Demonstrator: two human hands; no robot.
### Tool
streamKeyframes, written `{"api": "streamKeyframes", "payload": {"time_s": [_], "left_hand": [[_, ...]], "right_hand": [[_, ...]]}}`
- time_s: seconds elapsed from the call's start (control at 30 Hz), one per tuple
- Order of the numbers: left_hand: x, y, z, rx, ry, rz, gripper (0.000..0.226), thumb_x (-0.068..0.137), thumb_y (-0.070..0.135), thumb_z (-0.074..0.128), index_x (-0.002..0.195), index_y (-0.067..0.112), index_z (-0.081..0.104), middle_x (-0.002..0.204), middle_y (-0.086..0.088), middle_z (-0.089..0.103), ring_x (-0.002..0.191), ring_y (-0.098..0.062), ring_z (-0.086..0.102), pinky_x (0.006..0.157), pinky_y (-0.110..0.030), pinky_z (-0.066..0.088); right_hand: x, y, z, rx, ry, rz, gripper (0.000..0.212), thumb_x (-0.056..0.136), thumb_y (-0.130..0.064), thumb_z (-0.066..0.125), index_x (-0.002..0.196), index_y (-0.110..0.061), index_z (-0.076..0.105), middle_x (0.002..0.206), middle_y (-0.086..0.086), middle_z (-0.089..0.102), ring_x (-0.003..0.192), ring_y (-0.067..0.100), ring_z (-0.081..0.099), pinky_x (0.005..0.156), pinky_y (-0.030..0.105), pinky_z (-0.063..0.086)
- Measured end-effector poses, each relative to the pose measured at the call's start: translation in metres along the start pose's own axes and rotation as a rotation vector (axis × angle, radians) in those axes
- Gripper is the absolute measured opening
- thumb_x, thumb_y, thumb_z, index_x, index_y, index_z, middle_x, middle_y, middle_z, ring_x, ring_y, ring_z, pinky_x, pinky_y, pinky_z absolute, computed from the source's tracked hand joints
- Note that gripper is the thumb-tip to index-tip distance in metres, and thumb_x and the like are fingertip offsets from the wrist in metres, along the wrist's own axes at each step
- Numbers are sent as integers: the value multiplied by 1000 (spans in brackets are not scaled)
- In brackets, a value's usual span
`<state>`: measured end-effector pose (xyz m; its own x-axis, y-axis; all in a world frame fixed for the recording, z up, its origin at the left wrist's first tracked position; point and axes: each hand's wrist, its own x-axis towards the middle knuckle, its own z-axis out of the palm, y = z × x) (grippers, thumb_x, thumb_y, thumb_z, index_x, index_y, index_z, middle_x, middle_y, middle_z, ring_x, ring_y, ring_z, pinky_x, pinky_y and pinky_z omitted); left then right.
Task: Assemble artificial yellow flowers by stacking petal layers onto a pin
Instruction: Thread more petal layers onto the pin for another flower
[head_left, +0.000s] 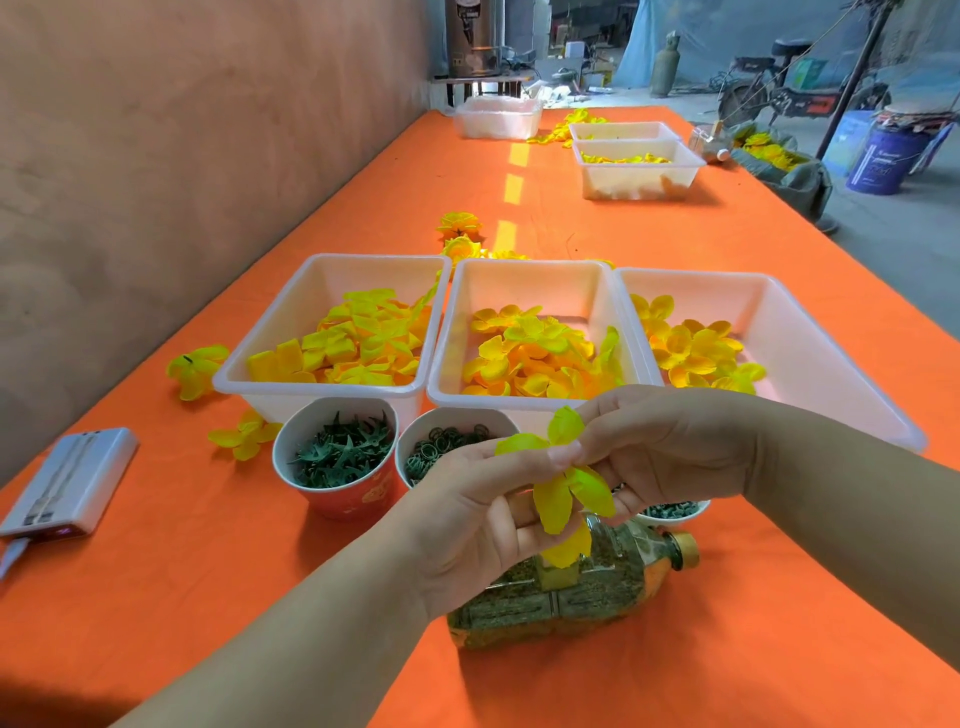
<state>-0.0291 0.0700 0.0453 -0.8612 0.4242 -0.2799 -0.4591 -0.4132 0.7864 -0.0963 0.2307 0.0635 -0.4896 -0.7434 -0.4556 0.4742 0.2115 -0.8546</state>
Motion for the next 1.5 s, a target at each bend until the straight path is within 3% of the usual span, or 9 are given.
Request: {"api": "streamKeyframes", "payload": {"time_s": [0.07,0.23,0.37,0.7,0.97,1.07,1.17,1.33,1.5], "left_hand": [[-2,1,1,1,-10,21,23,74,12,78,96,10,76,101,-13,70,86,-21,68,72,-30,58],[-5,1,-2,34,-2,26,24,76,6,73,100,7,72,104,-14,71,88,-22,70,71,-30,59],[-6,1,1,-7,3,33,15,78,6,72,90,13,77,100,-11,73,82,-19,69,69,-29,59],[-7,0,5,-93,92,-61,25,75,7,76,100,11,73,103,-15,67,79,-22,69,67,-30,60],[-8,-4,8,-160,158,-110,38,67,11,73,104,5,67,85,-12,67,64,-19,70,61,-30,61],[-7,-10,5,-155,165,-104,30,74,8,72,103,3,67,84,-11,66,60,-17,70,61,-31,62],[-8,-12,2,5,201,-46,9,89,3,63,97,4,68,77,-8,70,60,-15,70,61,-29,61],[-9,-13,-2,179,233,-16,12,91,0,63,102,1,68,90,-16,74,72,-23,73,62,-31,61],[-7,-12,-5,110,208,-82,23,90,1,63,112,-4,66,103,-22,73,83,-28,73,67,-31,62]], "right_hand": [[-25,-9,-17,-66,-102,-19,9,87,-13,60,90,-10,68,79,3,71,66,13,68,61,25,53],[-20,0,-16,-84,-71,-42,12,81,-9,65,80,-13,76,83,6,72,69,15,68,62,27,54],[-19,4,-20,-119,21,-44,12,95,-3,55,91,-8,66,88,10,69,79,22,64,71,33,55],[-16,10,-12,-2,97,-42,21,103,-10,41,96,-4,60,86,6,65,71,15,65,69,28,55],[-18,8,-14,-53,45,-21,9,95,-10,54,96,-4,61,84,8,69,72,16,68,66,28,56],[-21,8,-15,-108,39,33,15,78,-16,70,90,-9,64,83,9,71,69,16,69,59,27,53],[-20,10,-13,-259,97,29,11,82,-15,69,89,-9,66,73,6,68,60,12,63,56,26,46],[-21,11,-14,-408,145,20,16,91,-14,67,76,-16,71,62,0,63,54,10,57,55,25,43],[-22,15,-13,-398,136,29,5,91,-17,68,90,-13,70,80,5,70,64,11,61,58,27,44]]}}
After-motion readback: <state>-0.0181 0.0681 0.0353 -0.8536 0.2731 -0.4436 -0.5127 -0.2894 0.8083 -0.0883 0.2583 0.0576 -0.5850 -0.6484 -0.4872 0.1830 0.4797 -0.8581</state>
